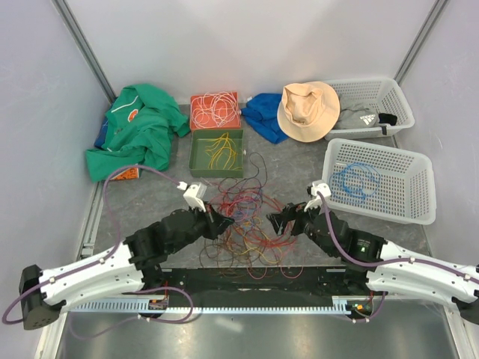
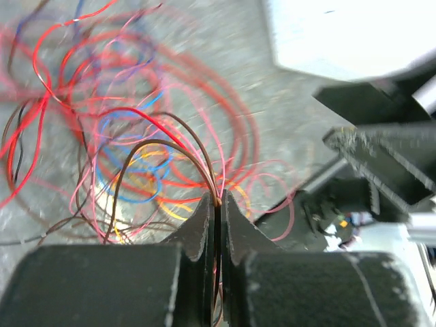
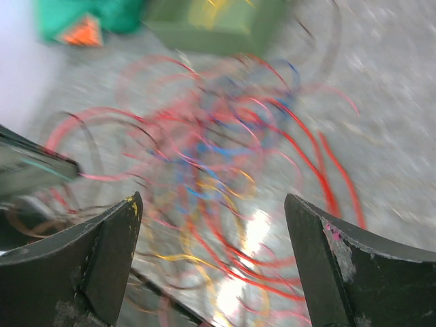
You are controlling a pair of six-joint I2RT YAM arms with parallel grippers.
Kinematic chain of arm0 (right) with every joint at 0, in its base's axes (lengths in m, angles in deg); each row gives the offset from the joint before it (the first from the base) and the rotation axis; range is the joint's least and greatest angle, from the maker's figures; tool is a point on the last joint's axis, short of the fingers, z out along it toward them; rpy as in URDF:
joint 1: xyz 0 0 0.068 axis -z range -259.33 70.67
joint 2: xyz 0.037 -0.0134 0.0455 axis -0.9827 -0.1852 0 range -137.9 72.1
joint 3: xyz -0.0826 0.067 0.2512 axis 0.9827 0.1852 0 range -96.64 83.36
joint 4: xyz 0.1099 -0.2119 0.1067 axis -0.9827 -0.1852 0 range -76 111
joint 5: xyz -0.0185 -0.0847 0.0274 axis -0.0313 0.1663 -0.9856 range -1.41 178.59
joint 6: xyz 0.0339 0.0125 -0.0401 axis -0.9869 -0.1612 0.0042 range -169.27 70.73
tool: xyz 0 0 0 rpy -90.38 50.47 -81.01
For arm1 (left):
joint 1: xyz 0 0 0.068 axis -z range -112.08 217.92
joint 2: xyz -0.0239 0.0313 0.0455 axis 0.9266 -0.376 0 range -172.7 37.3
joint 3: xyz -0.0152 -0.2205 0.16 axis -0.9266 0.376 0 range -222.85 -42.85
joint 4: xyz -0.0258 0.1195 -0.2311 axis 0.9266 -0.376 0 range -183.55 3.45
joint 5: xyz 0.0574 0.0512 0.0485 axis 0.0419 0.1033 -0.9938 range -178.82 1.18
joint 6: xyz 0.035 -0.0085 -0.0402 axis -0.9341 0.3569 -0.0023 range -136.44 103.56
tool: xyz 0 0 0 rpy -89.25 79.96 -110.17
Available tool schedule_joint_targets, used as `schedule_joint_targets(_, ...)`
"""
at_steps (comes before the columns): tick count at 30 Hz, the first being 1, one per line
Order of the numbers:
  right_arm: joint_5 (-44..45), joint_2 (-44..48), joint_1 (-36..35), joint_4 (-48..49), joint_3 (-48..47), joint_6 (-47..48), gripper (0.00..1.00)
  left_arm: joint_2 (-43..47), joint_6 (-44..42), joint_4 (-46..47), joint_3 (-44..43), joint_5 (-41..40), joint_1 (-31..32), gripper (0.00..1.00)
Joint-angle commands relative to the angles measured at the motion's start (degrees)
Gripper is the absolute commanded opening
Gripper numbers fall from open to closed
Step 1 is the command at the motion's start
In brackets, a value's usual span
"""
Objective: Untangle the cables
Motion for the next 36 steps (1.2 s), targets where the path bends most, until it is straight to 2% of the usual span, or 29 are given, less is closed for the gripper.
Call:
schedule_joint_targets(1, -6.2, -2.2, -0.2, 8.9, -4.9, 2.9, 0.93, 9.2, -12.2, 5.4, 4.4, 3.9, -0.2, 0.02)
schedule_joint_targets(5, -9.7, -6.8, -0.3, 11.3, -6.8, 3.9, 0.91, 18.3, -10.9, 4.4, 7.1, -1.5, -0.1, 0.02)
schedule_joint_targets(8, -11.6, -11.0, -0.2, 12.5, -6.7, 5.1, 0.85, 21.9, -7.0, -4.2, 6.0, -11.1, -0.2, 0.02)
schedule_joint_targets(10, -11.5, -15.6, -0.3, 12.1, -6.8, 6.2, 0.78, 22.0, -2.6, -9.4, 4.0, -18.0, -0.2, 0.02)
schedule_joint_targets(11, -11.6, -17.7, -0.2, 11.6, -7.1, 6.8, 0.75, 21.8, -1.7, -13.6, 3.4, -19.5, -0.2, 0.02)
schedule_joint_targets(13, -11.9, -24.3, -0.3, 10.4, -8.5, 7.7, 0.66, 20.3, 0.3, -16.0, 1.9, -21.7, -0.1, 0.02)
schedule_joint_targets(14, -11.4, -26.3, -0.2, 10.5, -8.8, 7.7, 0.62, 19.6, 0.7, -17.4, 1.5, -22.0, -0.2, 0.02)
schedule_joint_targets(20, -8.8, -37.3, -0.2, 15.3, -9.3, 8.6, 0.59, 14.6, 4.0, -20.6, -0.7, -23.7, -0.2, 0.02)
schedule_joint_targets(36, -13.0, -50.2, -0.2, 20.4, -15.8, 10.9, 0.55, 14.7, 7.6, -22.7, 0.6, -23.6, -0.1, 0.02)
